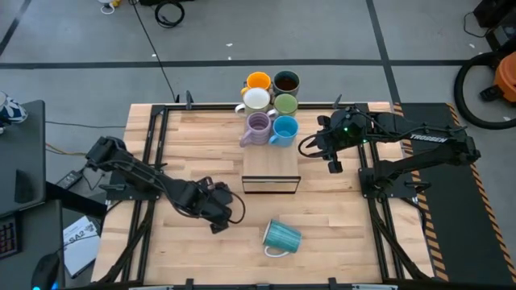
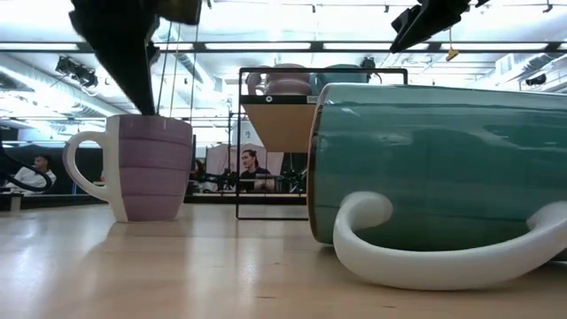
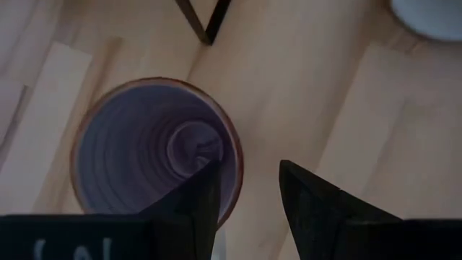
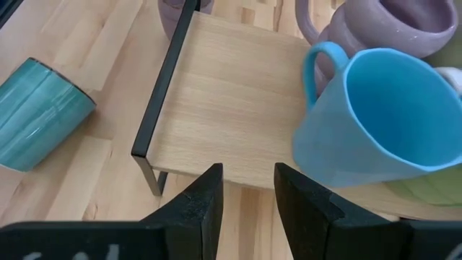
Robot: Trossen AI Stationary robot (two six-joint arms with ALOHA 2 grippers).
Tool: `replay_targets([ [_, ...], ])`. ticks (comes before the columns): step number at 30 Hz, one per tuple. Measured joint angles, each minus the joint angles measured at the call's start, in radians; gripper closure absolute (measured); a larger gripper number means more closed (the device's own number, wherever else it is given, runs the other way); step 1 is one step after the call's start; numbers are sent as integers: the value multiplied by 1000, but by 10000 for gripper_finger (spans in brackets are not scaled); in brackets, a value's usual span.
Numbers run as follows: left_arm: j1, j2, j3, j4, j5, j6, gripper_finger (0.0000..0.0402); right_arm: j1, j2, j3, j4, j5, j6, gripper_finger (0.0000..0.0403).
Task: Place coffee mugs
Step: Put the purple mug on the shelf
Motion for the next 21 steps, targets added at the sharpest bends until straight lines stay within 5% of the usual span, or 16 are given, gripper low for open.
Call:
replay_targets([
  [21,12,120,0,9,-4,-5,262,0,0,0,-1,0,0,272],
])
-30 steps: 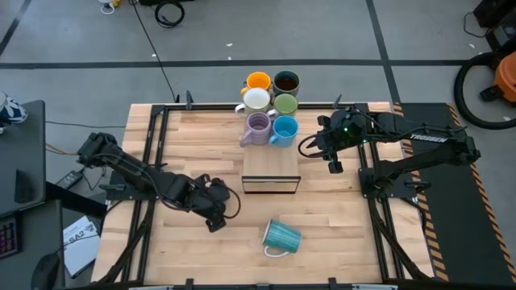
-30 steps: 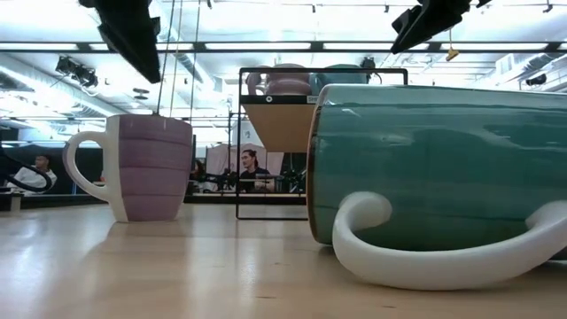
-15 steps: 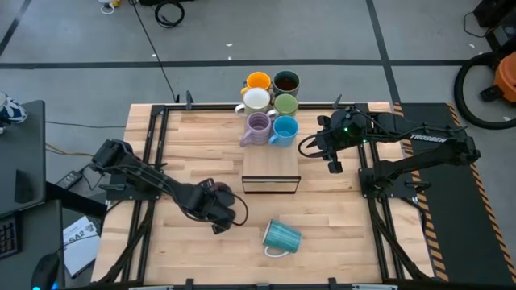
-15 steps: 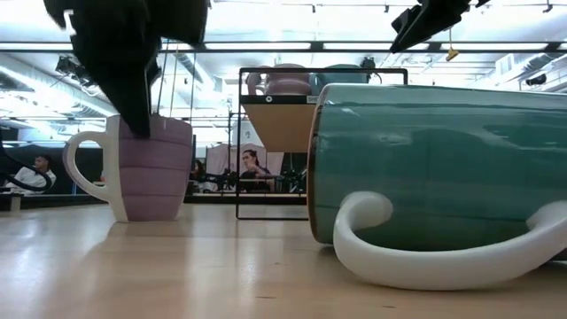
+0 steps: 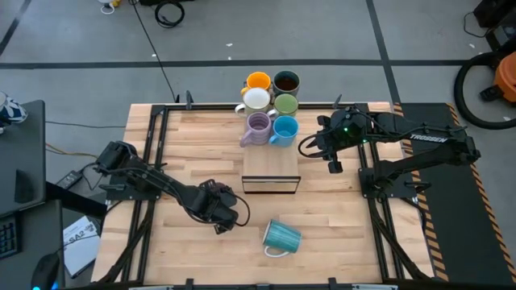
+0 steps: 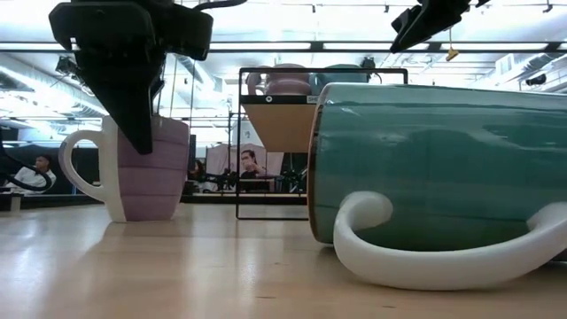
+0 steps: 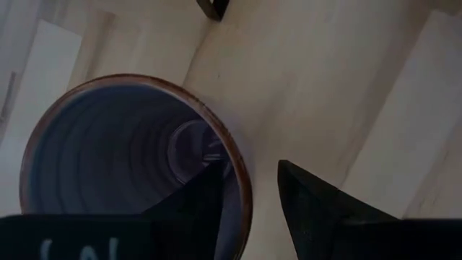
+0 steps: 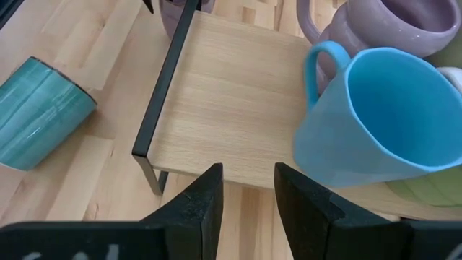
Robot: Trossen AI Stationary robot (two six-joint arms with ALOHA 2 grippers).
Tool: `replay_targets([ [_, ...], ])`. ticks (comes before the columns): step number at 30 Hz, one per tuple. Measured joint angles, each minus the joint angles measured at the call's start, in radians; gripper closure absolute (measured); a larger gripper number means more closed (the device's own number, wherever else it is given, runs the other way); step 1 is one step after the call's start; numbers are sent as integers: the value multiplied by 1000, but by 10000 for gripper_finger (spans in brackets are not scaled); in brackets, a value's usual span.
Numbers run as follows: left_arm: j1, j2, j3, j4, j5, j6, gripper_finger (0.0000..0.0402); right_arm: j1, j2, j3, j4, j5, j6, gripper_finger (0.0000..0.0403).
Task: Place coffee mugs
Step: Put the purple mug on the shelf
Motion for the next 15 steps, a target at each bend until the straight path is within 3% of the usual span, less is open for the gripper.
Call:
replay_targets([
  [11,0,0,0,4,28,2,371,0,0,0,0,0,0,274],
  [15,0,-3,4,-1,74,27,377,0,0,0,0,0,0,274],
])
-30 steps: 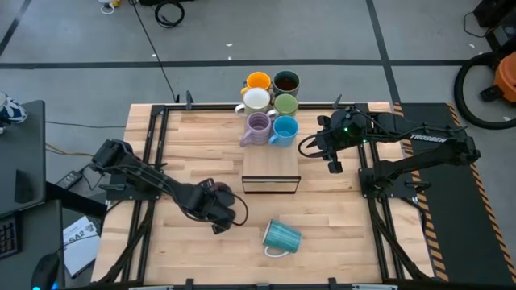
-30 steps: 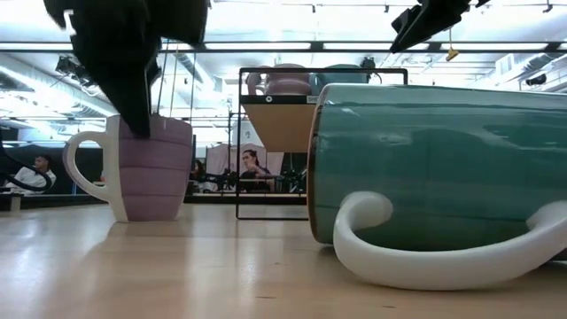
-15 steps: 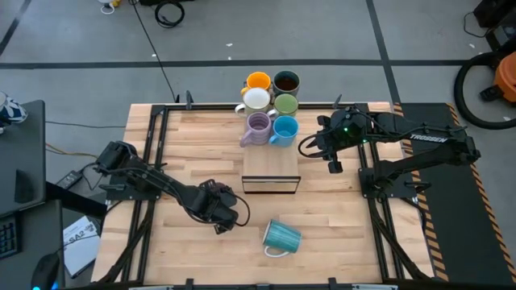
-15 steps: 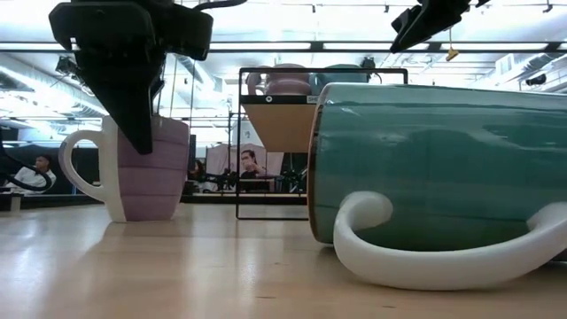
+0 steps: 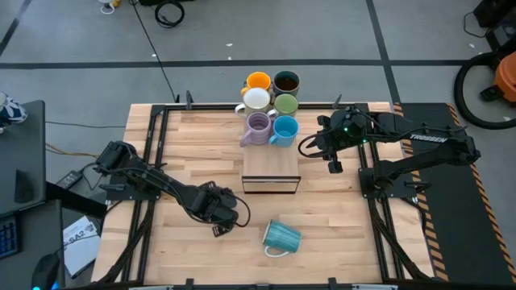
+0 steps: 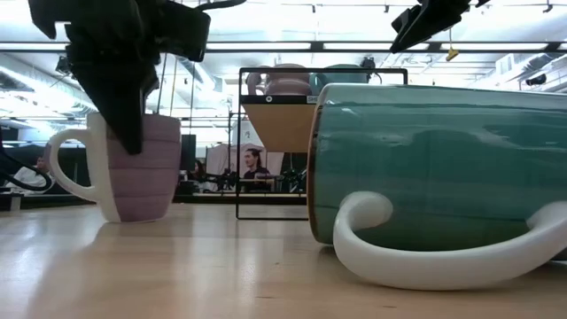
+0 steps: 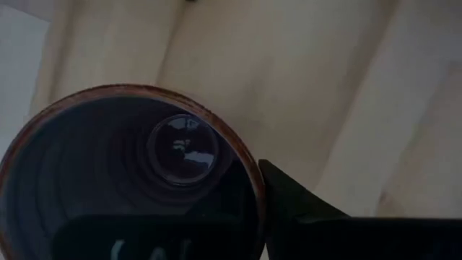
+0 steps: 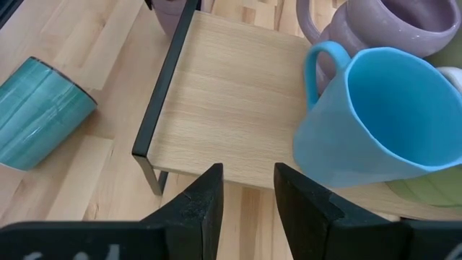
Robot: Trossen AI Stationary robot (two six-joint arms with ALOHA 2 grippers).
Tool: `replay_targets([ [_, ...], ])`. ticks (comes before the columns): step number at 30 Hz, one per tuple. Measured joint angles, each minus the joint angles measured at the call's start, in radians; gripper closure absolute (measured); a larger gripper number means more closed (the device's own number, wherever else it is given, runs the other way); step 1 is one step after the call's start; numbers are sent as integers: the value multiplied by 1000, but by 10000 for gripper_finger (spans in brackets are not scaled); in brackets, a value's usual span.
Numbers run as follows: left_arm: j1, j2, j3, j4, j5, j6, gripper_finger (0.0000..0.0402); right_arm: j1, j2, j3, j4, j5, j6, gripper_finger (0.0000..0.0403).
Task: Place coffee mugs
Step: Put the purple mug on the shelf
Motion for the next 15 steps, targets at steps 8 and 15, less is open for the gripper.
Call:
replay_targets([
  [8,0,0,124,-94,77,48,377,0,0,0,0,0,0,274],
  [15,0,0,344,-240,141,116,377,0,0,0,0,0,0,274],
])
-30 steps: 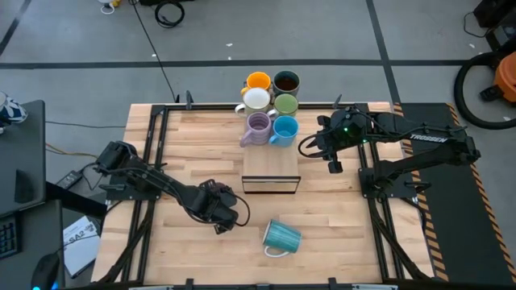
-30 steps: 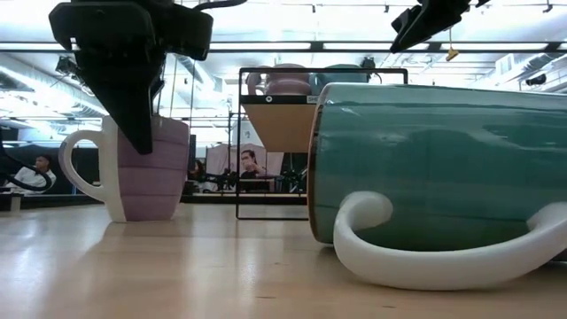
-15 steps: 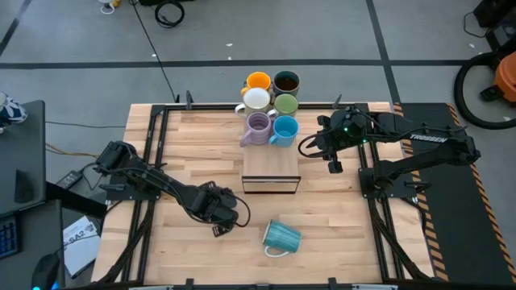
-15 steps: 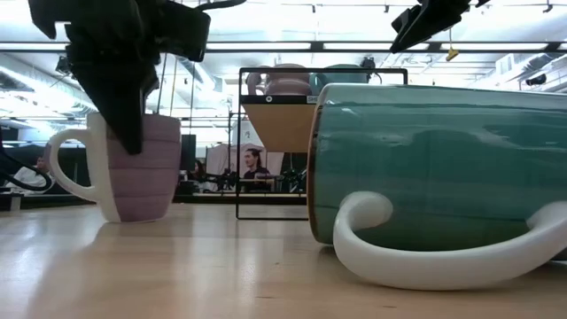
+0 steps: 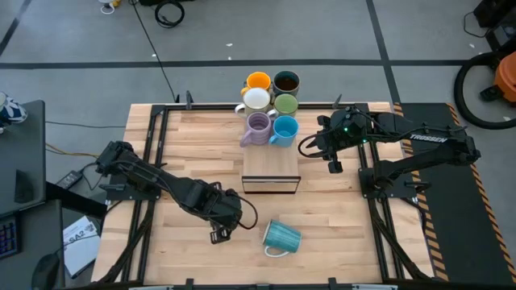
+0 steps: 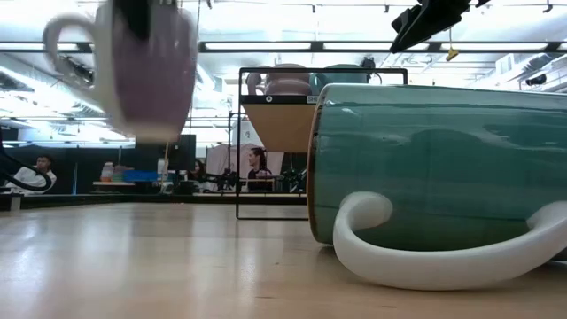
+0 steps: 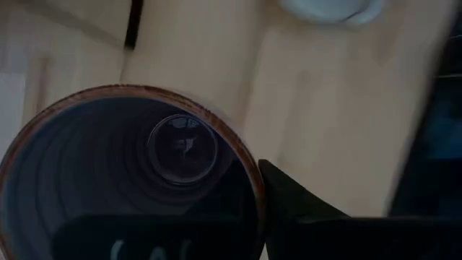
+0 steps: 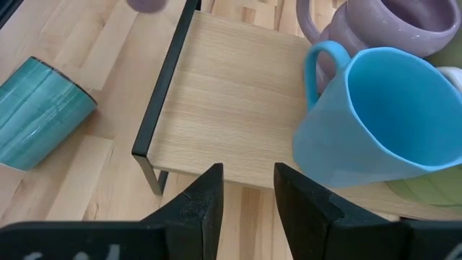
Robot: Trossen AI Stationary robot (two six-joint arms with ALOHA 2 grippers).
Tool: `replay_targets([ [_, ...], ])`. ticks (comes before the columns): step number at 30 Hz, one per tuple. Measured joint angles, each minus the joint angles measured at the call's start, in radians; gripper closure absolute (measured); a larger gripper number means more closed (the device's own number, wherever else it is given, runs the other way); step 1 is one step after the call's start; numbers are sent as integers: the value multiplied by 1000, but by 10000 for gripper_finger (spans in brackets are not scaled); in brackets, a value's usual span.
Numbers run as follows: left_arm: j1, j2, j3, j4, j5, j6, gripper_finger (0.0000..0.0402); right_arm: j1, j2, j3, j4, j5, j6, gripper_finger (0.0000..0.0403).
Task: Place coffee mugs
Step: Put the purple mug on the shelf
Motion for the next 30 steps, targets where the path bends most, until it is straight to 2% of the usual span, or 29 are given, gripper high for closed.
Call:
replay_targets([
  [8,38,0,272,-27,-2,111,377,0,0,0,0,0,0,274],
  [14,116,0,417,-22,-57,242,377,0,0,0,0,0,0,274],
  [21,232,-2,465,0,-104,410,377,0,0,0,0,0,0,274],
  [30,346,23,464,-3,-102,444,374,0,0,0,0,0,0,274],
])
